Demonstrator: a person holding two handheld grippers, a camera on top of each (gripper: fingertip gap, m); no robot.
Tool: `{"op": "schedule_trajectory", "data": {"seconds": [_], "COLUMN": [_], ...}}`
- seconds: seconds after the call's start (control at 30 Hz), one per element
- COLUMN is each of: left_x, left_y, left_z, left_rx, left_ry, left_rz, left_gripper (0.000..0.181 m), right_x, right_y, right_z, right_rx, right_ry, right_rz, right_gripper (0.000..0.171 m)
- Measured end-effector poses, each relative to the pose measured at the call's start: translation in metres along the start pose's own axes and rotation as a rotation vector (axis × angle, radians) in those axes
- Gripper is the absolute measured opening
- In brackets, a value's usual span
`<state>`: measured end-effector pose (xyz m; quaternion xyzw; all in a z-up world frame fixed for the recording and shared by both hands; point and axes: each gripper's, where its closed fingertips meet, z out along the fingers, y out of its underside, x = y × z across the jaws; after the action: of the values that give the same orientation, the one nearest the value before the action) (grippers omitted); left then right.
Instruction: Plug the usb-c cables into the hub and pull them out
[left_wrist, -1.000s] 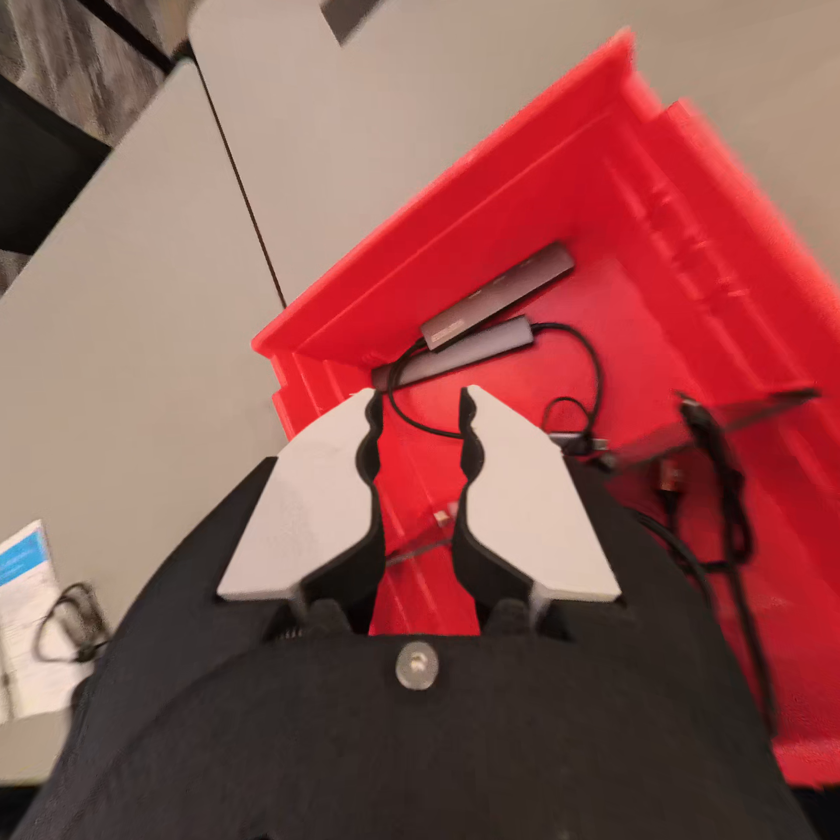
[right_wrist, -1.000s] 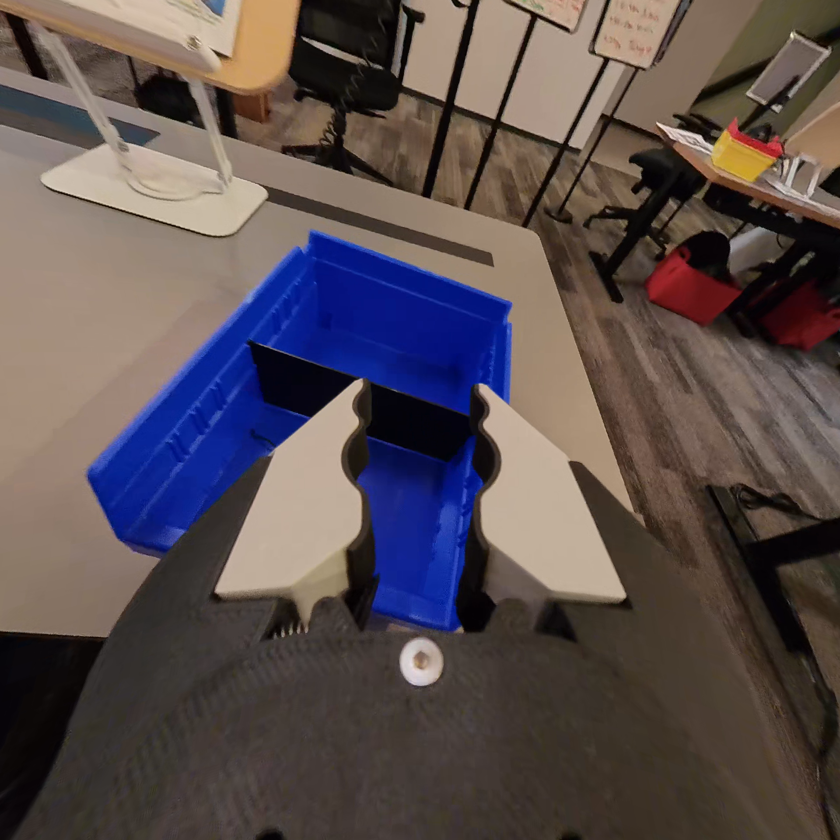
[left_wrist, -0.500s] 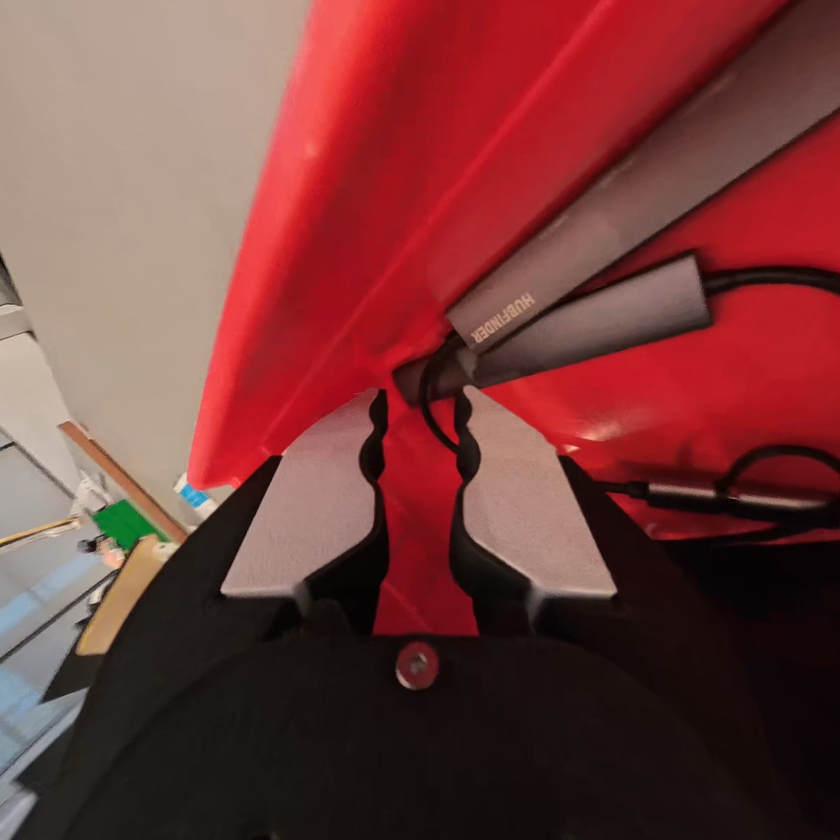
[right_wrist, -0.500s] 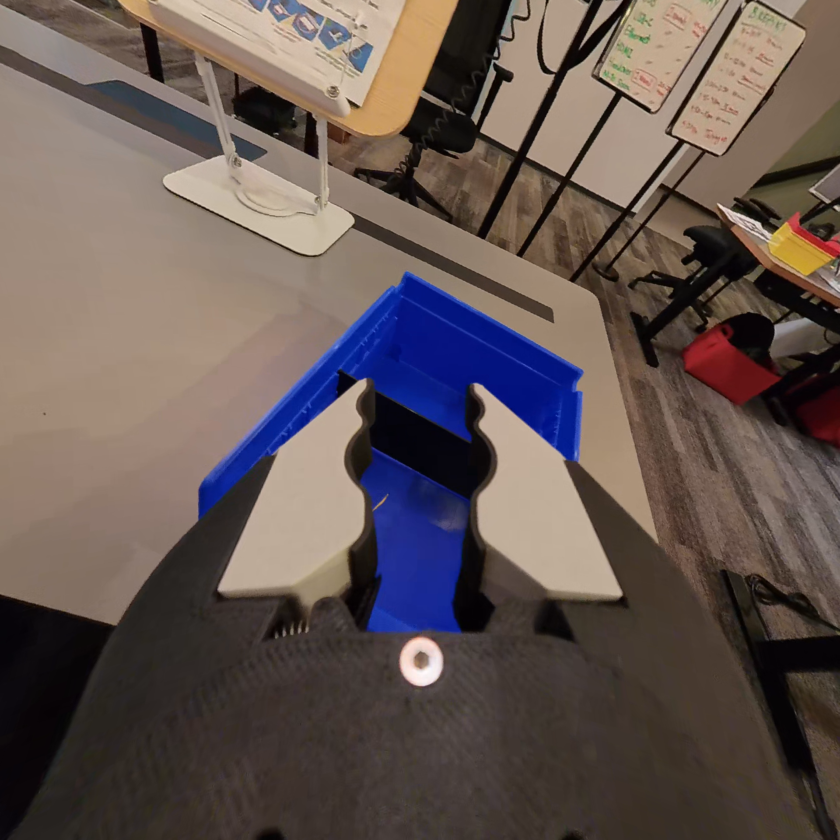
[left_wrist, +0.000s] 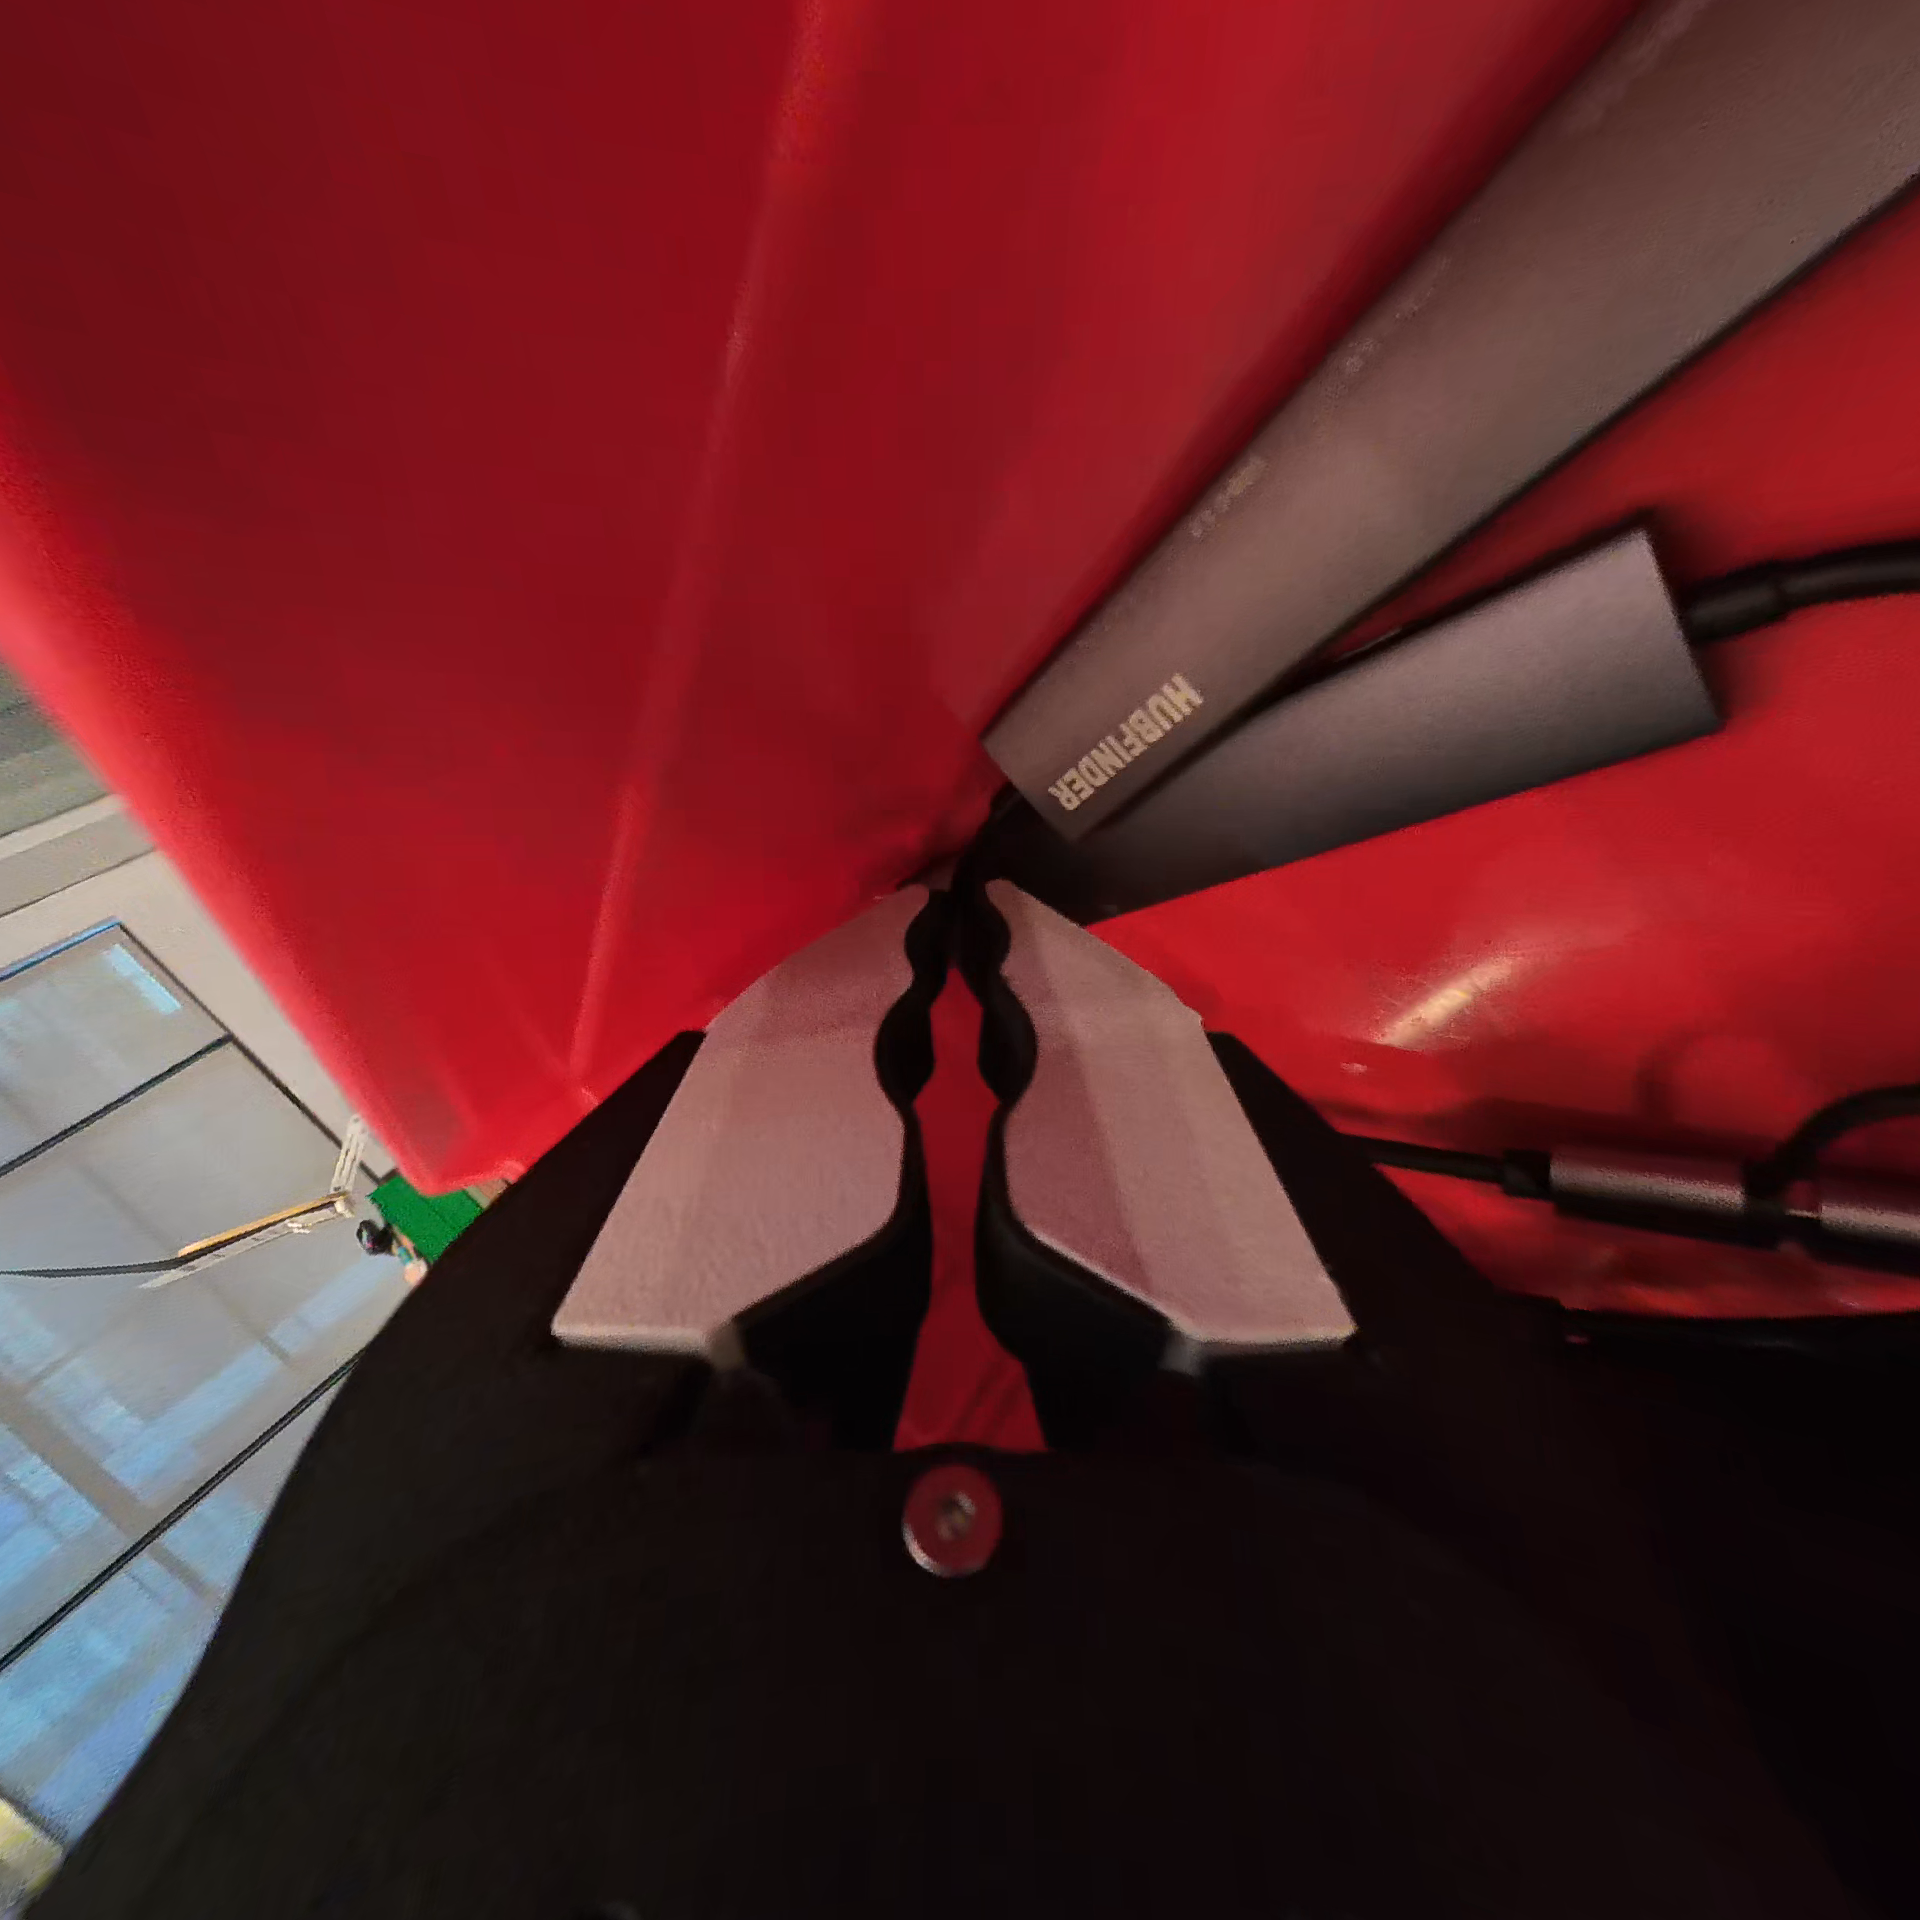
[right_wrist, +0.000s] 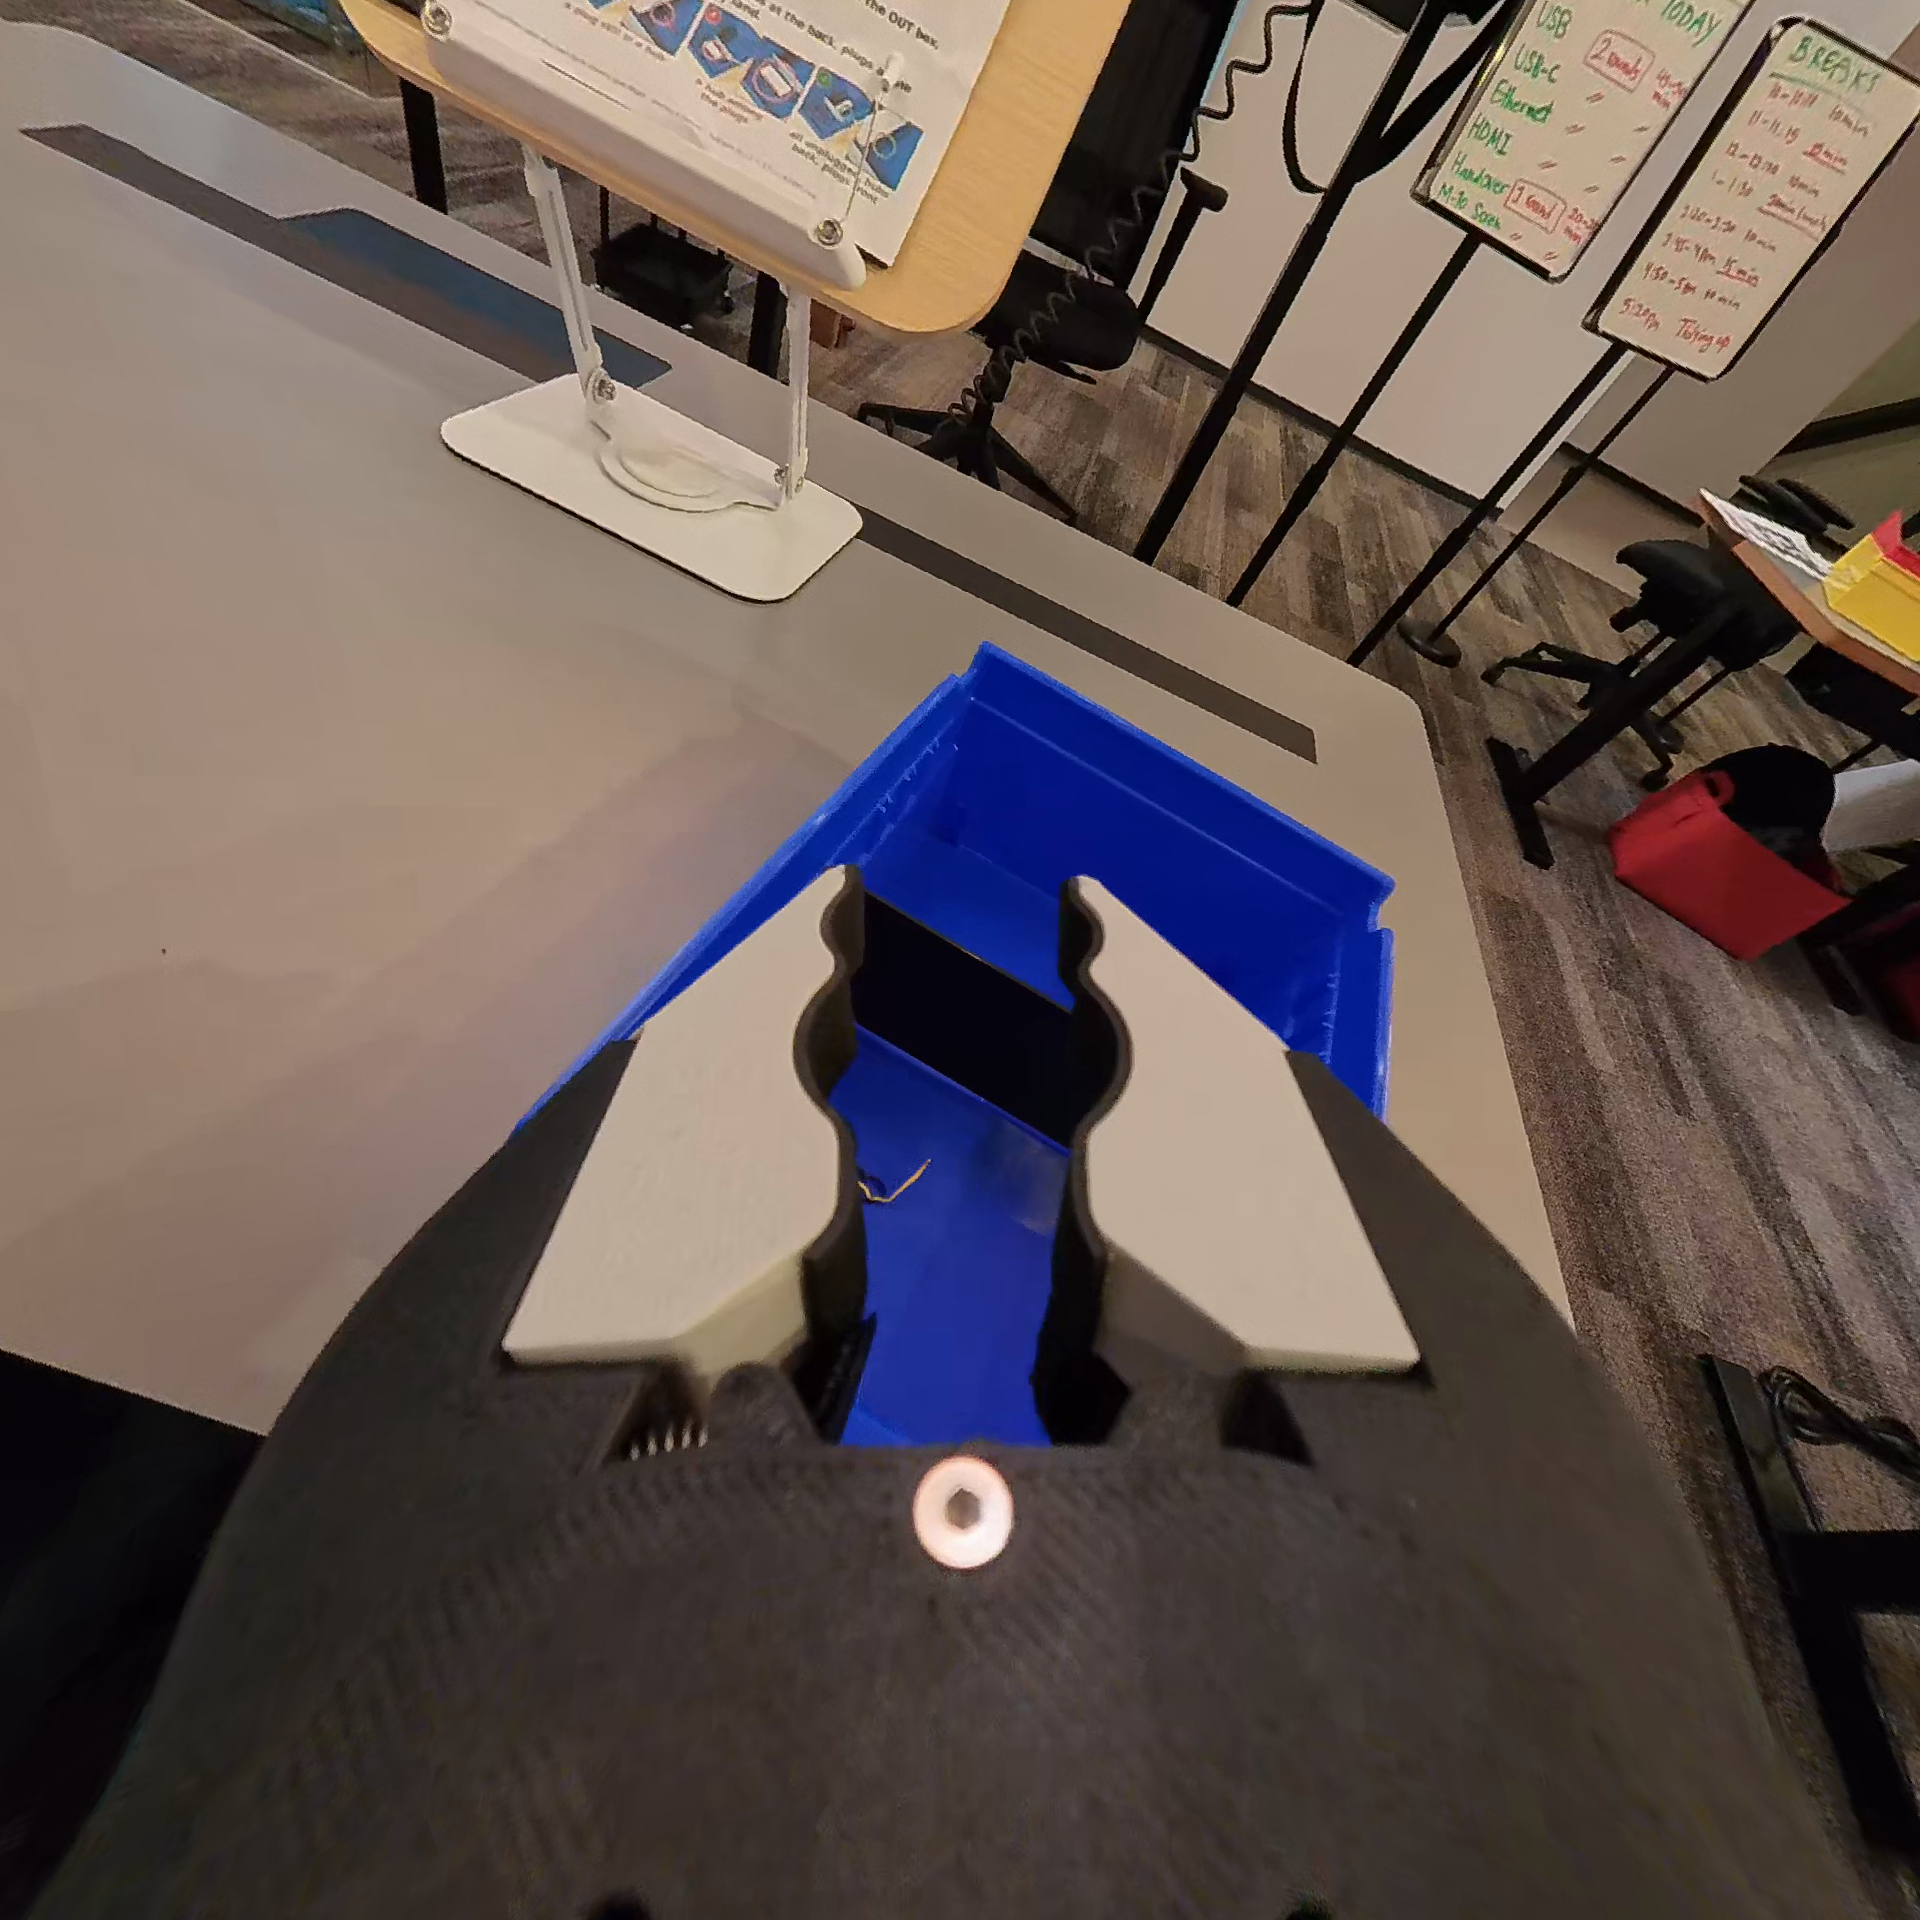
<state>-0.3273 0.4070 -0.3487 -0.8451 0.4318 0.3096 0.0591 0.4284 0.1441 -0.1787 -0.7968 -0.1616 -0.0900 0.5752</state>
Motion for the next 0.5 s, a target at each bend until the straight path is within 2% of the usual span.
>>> {"op": "schedule_trajectory", "data": {"seconds": [0.27,0.5], "left_x": [-0.017,-0.044], "left_y": [0.001,0.004], "left_z": [-0.030,-0.089], "left_rx": [0.148,0.301], "left_ry": [-0.078,-0.234], "left_rz": [-0.074,-0.129], "left_gripper": [0.004,0.003], "right_x": [-0.004,-0.023], "right_y": [-0.007,-0.023], "right_z": [0.000,0.002], "right_rx": [0.005,0.038], "right_ry": [-0.012,-0.053], "right_rz": [-0.022,-0.050], "right_gripper": [0.034,0.038]}}
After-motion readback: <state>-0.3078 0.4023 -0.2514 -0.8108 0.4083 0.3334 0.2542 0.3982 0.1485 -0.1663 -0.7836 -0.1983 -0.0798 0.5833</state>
